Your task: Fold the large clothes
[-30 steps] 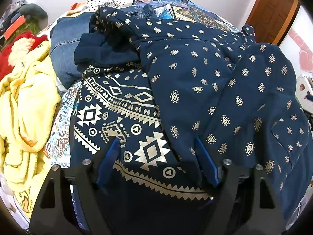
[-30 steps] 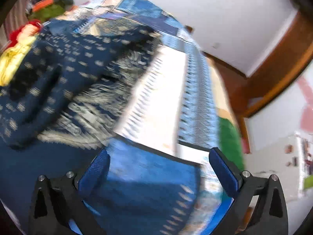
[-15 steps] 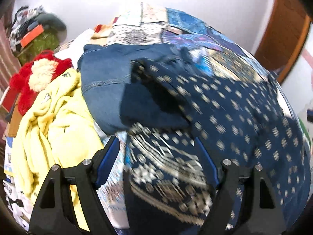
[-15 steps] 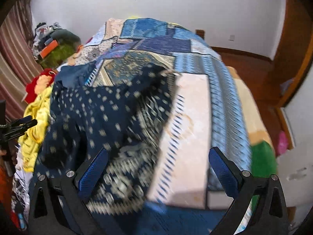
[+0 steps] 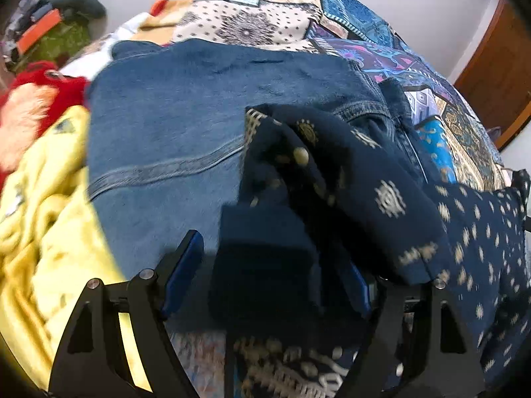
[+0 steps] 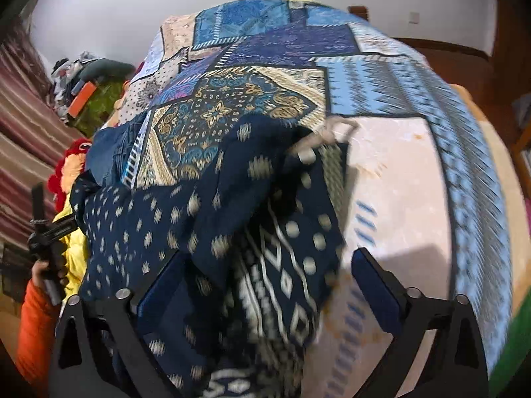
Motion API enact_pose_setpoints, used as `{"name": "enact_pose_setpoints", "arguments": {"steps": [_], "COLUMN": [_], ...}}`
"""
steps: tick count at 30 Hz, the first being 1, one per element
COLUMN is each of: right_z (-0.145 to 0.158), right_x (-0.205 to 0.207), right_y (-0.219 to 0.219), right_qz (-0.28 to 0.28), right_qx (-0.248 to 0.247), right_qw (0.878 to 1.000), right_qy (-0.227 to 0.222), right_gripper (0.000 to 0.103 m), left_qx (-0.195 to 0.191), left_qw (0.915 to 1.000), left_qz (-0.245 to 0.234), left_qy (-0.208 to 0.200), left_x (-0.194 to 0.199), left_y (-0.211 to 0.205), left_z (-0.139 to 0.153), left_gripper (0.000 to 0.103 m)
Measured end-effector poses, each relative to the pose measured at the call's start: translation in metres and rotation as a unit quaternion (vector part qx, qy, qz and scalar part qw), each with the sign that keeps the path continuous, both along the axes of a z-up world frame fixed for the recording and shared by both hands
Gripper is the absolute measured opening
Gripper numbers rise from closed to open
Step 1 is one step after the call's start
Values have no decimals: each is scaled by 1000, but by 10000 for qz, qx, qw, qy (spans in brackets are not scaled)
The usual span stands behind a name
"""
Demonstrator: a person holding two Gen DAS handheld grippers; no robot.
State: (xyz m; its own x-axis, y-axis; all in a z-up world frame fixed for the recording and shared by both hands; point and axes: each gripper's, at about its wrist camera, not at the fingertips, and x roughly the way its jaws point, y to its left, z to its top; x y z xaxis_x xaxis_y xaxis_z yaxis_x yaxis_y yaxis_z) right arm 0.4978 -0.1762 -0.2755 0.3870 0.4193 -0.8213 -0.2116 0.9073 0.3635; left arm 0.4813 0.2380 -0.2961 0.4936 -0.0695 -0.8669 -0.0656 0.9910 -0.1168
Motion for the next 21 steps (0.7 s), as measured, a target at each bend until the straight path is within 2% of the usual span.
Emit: {"name": "enact_pose_setpoints", "arguments": {"steps": [2,4,6,8,9,10,11,15,17,21], "right_z": [-7,-10,-8,-6,-5,-4,0,25,43,76], "right_x": [13,22,27,30,33,34,36,46,55,77], "right_y": [3,8,14,19,22,24,27,44,55,76], "right_qz": [-4,-7,52,121,168,139,134,200,253,350], "right_qx": [63,100,62,53,192,190,118,-94,-175,-364], "right_qw": [10000,10000,9999,9997,9994,9994,9993,9967,9945,9883], "right_qy": [38,1,-147,-221,-217,-249,-336,-778,-997,-1441], "right_gripper": [89,87,75,41,33,29,23,18,17,16], "left_qx": [10,49,58,28,27,7,-76,821,840,514], "left_qw": [9998,9993,9989,9983,9981,9976,9971,9931,9926,9932], "left_qz": [-187,-343,-370,-415,-459,-535,-634,-617,-479,-91], "left_qy": [-73,-141,-274,-400,-420,-430,-401,-561,-738,-1045], "left_x": [9,15,18,17,16,14,12,6,6,11], "left_y": [-4,-10,-11,-13,-16,-20,-26,-49,-44,-15], "left_z": [-1,-1,-1,0,2,5,8,26,41,75], "left_gripper": [78,78,77,68,58,35,25,19,19,18]}}
